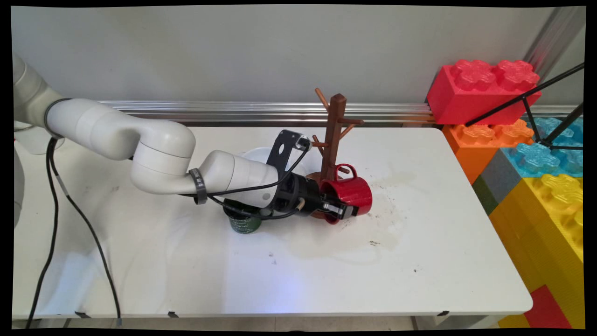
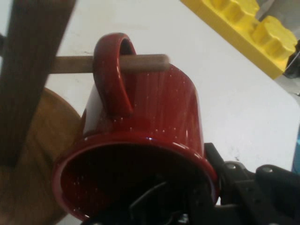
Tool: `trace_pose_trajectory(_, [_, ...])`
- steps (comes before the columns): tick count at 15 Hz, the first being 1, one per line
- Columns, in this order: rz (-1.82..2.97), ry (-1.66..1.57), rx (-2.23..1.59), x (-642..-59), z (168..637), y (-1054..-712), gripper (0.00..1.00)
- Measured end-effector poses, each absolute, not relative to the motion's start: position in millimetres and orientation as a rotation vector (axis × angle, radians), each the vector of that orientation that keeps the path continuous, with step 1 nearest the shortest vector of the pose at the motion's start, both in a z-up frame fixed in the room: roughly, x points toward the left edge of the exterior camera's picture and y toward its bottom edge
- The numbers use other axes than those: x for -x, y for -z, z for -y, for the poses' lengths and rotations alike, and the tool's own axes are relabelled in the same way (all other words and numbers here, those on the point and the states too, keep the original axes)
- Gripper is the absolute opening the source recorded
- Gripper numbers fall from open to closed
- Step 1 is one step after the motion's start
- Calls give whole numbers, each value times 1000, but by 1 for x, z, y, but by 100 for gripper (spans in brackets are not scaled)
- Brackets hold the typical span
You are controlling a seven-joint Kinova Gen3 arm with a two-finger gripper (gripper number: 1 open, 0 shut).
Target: Place the picked object on the table
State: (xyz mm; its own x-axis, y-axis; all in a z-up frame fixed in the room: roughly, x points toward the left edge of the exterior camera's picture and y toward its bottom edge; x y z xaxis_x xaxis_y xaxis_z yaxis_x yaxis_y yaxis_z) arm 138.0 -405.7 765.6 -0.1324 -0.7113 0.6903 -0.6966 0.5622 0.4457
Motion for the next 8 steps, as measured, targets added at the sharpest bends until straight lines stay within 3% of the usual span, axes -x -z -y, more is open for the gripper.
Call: trace_pose_trajectory(8, [1846,79,-1102,-126,389,-780,0])
